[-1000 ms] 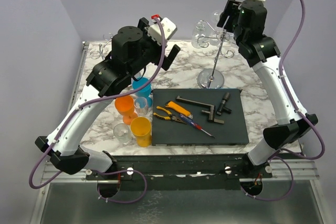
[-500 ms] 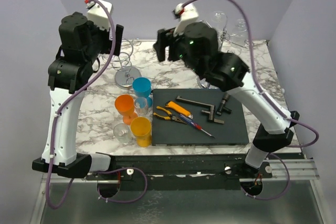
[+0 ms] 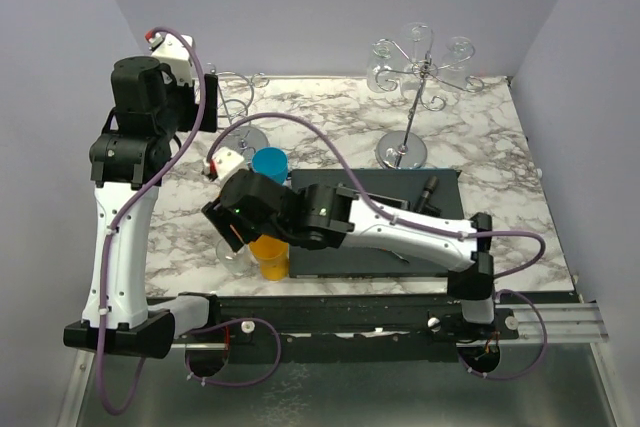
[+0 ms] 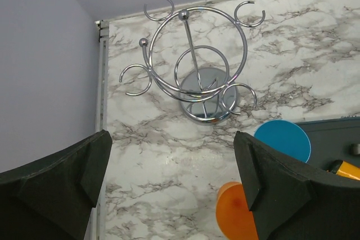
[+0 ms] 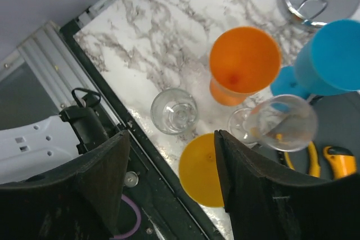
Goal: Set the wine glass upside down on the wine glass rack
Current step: Pick up the wine glass at the center of the board.
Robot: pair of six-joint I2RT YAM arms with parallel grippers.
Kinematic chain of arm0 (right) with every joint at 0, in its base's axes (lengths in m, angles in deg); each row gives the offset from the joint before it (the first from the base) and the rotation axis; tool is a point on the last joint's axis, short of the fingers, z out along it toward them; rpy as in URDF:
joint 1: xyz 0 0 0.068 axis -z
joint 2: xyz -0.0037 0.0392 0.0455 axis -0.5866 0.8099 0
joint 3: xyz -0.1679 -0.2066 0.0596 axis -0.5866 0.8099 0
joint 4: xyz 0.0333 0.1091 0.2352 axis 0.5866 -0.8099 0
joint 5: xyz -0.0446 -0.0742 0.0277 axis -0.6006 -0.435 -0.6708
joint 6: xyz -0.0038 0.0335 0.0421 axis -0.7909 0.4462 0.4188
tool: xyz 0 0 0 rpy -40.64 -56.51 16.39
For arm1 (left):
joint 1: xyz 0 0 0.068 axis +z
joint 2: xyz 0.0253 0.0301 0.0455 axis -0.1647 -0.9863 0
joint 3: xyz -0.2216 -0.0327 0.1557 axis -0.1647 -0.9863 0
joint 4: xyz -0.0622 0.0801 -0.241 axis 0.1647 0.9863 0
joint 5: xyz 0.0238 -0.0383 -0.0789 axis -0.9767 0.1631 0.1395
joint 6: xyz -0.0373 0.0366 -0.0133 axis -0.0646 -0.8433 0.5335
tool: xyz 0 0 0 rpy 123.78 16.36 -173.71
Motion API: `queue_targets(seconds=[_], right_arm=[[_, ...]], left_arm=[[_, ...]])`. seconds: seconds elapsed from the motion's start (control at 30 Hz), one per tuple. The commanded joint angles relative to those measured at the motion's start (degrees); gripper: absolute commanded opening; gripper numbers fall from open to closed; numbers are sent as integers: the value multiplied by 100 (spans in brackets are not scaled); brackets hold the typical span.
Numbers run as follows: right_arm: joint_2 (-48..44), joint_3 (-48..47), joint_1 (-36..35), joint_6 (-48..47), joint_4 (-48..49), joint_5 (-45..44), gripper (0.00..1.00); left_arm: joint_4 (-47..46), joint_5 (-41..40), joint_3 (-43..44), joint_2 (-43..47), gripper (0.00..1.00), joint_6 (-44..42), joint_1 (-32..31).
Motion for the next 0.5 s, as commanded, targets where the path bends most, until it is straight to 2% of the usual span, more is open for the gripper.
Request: queue_targets(seconds=[0.0, 0.23, 0.47], right_arm=[[555, 140, -175, 124, 282, 509, 66], [1197, 182, -229, -52, 783, 898, 64], [1895, -256, -230, -126, 765, 974, 61]], left_arm=[[15, -264, -155, 152, 99, 211, 72], [-106, -829, -117, 266, 99, -94, 164], [-127, -632, -421, 461, 99, -227, 288]])
